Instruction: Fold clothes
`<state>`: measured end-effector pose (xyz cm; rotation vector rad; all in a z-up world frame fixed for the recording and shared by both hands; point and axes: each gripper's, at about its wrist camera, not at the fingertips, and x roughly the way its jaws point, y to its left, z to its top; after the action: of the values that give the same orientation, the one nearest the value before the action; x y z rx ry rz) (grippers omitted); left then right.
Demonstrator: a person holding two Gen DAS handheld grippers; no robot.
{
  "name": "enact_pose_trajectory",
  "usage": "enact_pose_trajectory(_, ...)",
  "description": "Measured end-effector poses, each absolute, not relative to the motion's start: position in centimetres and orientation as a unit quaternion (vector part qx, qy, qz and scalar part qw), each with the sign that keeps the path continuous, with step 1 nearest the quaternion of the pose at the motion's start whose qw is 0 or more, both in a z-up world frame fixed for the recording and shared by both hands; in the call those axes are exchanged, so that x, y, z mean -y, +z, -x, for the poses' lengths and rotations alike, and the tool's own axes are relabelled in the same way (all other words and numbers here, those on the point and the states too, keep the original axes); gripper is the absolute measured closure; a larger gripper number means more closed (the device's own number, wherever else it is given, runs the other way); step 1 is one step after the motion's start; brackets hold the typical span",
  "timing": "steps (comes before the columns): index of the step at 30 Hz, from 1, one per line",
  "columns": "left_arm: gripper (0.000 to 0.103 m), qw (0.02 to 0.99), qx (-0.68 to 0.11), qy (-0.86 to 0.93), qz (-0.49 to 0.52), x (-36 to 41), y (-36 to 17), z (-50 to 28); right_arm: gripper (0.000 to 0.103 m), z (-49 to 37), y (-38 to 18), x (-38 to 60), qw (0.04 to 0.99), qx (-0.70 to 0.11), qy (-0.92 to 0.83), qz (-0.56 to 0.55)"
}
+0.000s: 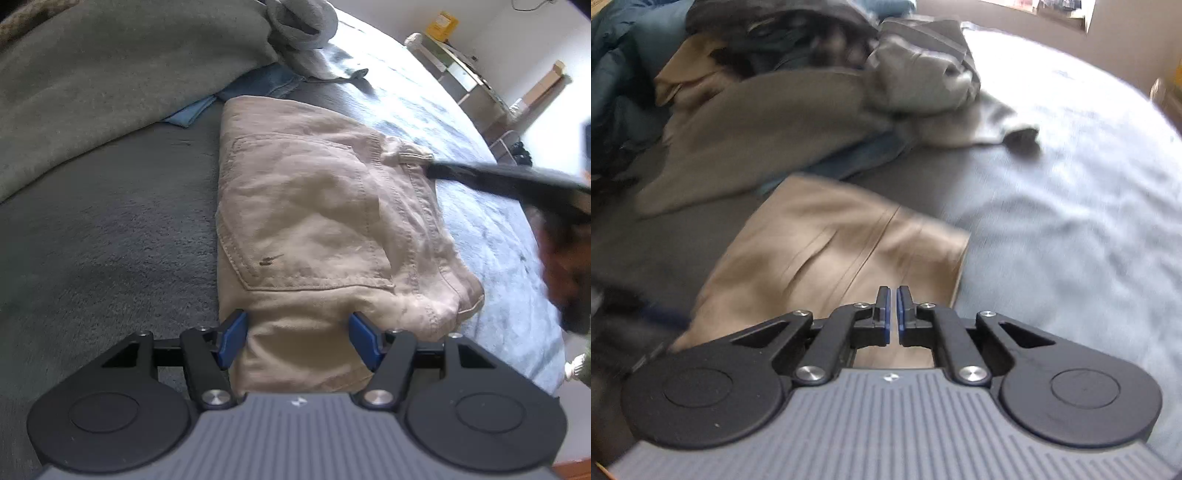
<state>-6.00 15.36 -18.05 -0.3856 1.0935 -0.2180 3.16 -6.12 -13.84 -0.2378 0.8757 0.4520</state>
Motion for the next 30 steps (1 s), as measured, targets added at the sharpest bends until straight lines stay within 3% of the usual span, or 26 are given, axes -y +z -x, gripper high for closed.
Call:
enact_pose_trajectory(5, 0.040, 0.839, -0.511, -0.092, 0.166, -14.5, -17.4, 6.2, 0.103, -9.0, -19.0, 6.3, 0.872, -0.432, 0.204, 0.109)
enact_pose_trajectory(9, 0.045, 0.843, -0.510, -0.082, 0.152, -14.5, -15.9, 6.1, 0.102, -8.3, -16.9, 7.1, 0.875, -0.431, 0.201, 0.095)
enact_pose_trajectory(16, 0.044, 0.864, -0.484, -0.070, 0.119, -13.6, -12.4, 2.8, 0.100, -5.6, -14.1, 9.4, 0.877, -0.431, 0.206, 0.045)
enact_pose_trajectory(21, 0.044, 0.844, -0.530, -0.057, 0.055, -10.9, -13.8, -1.9, 0.099, -7.2, -15.2, 6.9, 0.878, -0.413, 0.238, 0.046)
enact_pose_trajectory(26, 0.036, 0.817, -0.574, -0.029, 0.037, -9.4, -15.0, -3.3, 0.101, -9.3, -18.4, 5.3, 0.857, -0.448, 0.241, 0.083)
enact_pose_trajectory(30, 0.034, 0.805, -0.592, -0.023, 0.025, -8.8, -15.2, -3.1, 0.099, -9.6, -15.6, 4.6, 0.861, -0.438, 0.253, 0.061)
